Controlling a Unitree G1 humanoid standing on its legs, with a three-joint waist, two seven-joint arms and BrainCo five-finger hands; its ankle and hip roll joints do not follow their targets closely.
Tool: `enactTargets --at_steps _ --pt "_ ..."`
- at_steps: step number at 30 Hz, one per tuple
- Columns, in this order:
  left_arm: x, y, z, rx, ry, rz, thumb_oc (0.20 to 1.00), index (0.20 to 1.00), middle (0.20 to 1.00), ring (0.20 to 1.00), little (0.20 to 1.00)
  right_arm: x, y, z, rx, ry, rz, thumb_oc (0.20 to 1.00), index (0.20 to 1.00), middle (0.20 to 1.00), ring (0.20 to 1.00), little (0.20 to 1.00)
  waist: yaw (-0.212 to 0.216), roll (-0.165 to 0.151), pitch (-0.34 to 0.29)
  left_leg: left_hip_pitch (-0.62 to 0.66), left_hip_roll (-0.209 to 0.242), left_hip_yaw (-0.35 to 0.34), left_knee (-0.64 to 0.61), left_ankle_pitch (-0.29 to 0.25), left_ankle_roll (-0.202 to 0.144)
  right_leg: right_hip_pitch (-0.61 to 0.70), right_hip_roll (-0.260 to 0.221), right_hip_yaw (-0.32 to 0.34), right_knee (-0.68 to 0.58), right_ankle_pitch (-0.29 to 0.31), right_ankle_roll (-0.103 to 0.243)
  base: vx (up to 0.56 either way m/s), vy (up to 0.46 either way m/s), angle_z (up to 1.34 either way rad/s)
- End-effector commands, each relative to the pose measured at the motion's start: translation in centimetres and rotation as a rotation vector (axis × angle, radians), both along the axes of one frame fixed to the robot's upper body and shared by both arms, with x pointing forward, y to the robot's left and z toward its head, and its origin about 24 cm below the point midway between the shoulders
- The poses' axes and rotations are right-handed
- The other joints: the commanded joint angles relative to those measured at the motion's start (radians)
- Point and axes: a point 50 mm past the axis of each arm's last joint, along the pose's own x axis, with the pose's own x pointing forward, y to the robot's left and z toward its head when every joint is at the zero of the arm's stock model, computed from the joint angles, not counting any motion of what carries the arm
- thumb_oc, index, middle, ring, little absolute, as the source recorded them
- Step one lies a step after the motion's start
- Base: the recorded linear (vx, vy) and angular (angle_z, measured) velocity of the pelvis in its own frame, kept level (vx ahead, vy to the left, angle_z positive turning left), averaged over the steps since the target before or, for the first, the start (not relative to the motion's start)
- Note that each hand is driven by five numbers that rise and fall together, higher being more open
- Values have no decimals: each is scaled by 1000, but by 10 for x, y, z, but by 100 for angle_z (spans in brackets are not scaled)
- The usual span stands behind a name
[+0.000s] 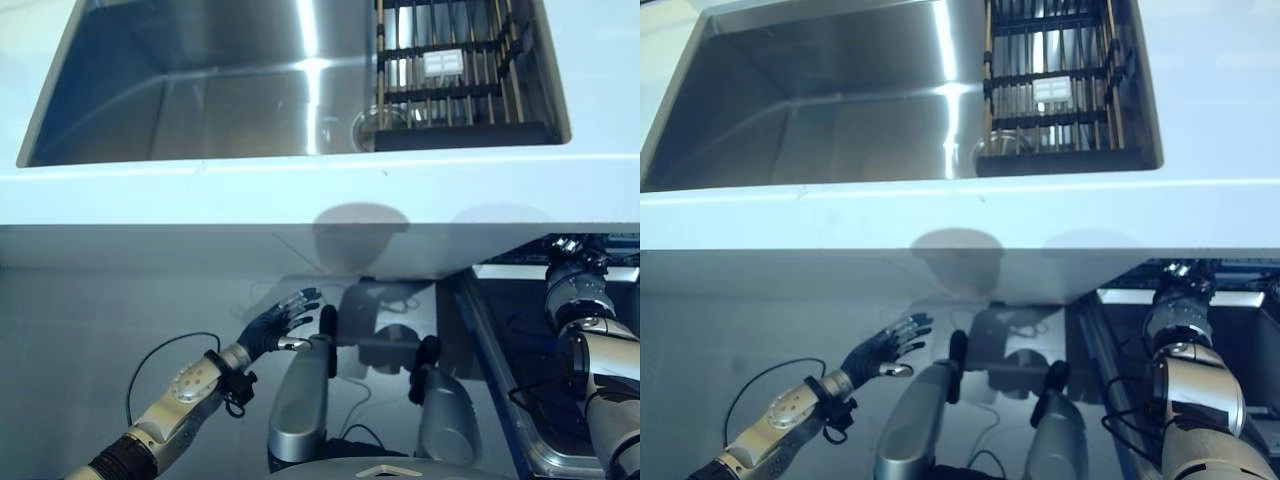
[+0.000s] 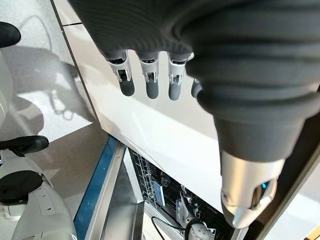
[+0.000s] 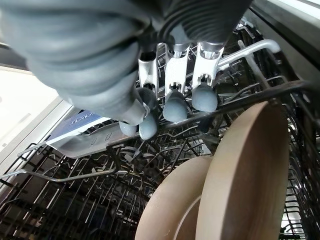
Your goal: Pick up plates and place into dishwasher.
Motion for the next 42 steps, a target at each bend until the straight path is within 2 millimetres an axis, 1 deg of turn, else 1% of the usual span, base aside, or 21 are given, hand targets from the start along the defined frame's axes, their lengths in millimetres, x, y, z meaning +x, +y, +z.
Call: enactTargets --at_steps 1,5,8,11,12,15,17,21,23,27,30,32,36,39,42 --pt "4 -12 29 -106 -130 -41 1000 1000 1000 1000 1000 29 -6 82 -143 -241 48 200 200 200 200 200 13 15 13 -51 53 -4 -3 24 -23 -12 -26 18 15 12 33 -38 16 -2" --pt "4 -9 30 -109 -140 -33 1000 1000 1000 1000 1000 24 -11 76 -135 -213 22 200 200 200 200 200 12 11 11 -40 44 -1 -5 16 -16 -12 -26 21 19 9 30 -17 23 -1" --pt "4 -6 30 -127 -140 -20 1000 1000 1000 1000 1000 16 -16 63 -143 -163 7 200 200 200 200 200 11 2 -2 -33 36 1 -2 6 -12 -1 -26 22 10 8 28 -16 53 -1" --pt "2 -2 25 -139 -128 3 1000 1000 1000 1000 1000 3 -20 40 -159 -98 2 200 200 200 200 200 2 -10 -17 -19 29 5 16 -16 -9 10 -26 28 8 6 23 26 73 -2" --pt "0 0 23 -140 -121 16 1000 1000 1000 1000 1000 -4 -21 28 -165 -81 4 200 200 200 200 200 -2 -18 -23 -12 27 7 24 -25 -8 19 -27 30 3 7 24 60 51 -3" --pt "-5 4 16 -128 -105 37 1000 1000 1000 1000 1000 -21 -21 3 -186 -59 16 200 200 200 200 200 -6 -42 -44 10 23 13 44 -48 -2 47 -28 39 -15 13 26 68 25 -8" --pt "-10 7 10 -119 -81 55 1000 1000 1000 1000 1000 -32 -17 -15 -209 -41 32 200 200 200 200 200 -10 -59 -64 27 21 17 55 -63 1 72 -26 47 -32 18 29 81 15 -13" --pt "-23 16 -5 -112 -25 112 1000 1000 1000 1000 1000 -54 -10 -42 -260 30 57 200 200 200 200 200 -23 -94 -109 76 24 32 57 -84 6 117 -24 61 -56 20 39 108 32 -14" --pt "-27 20 -12 -115 5 146 1000 1000 1000 1000 1000 -65 -8 -51 -267 63 53 200 200 200 200 200 -32 -111 -135 104 26 41 44 -89 9 140 -20 69 -70 19 44 115 41 -23" --pt "-35 25 -23 -107 40 180 1000 1000 1000 1000 1000 -83 -8 -65 -355 221 49 200 200 200 200 200 -46 -143 -182 157 24 54 11 -100 14 187 -11 88 -111 18 54 95 39 -12" --pt "-42 26 -33 -85 56 198 1000 1000 1000 1000 1000 -94 -10 -74 -343 286 49 200 200 200 200 200 -60 -161 -209 184 24 63 6 -111 16 199 -4 104 -118 19 57 51 58 -16" --pt "-46 27 -39 -69 70 214 1000 1000 1000 1000 1000 -107 -10 -84 -345 347 60 200 200 200 200 200 -71 -176 -233 204 23 70 5 -123 20 211 3 117 -127 17 57 32 61 -20" --pt "-50 26 -47 -59 92 266 1000 1000 1000 1000 1000 -119 -7 -94 -370 421 98 200 200 200 200 200 -96 -194 -274 242 25 85 -19 -132 24 223 16 137 -144 13 55 -23 75 -13" --pt "-50 27 -52 -73 110 301 1000 1000 1000 1000 1000 -126 -5 -98 -410 472 122 200 200 200 200 200 -111 -200 -296 263 21 95 -42 -128 28 226 19 147 -150 13 53 -14 69 -24" --pt "-47 28 -53 -94 114 335 1000 1000 1000 1000 1000 -139 -3 -102 -519 608 155 200 200 200 200 200 -139 -211 -316 276 15 106 -41 -136 31 223 19 160 -144 11 49 -5 78 -21"
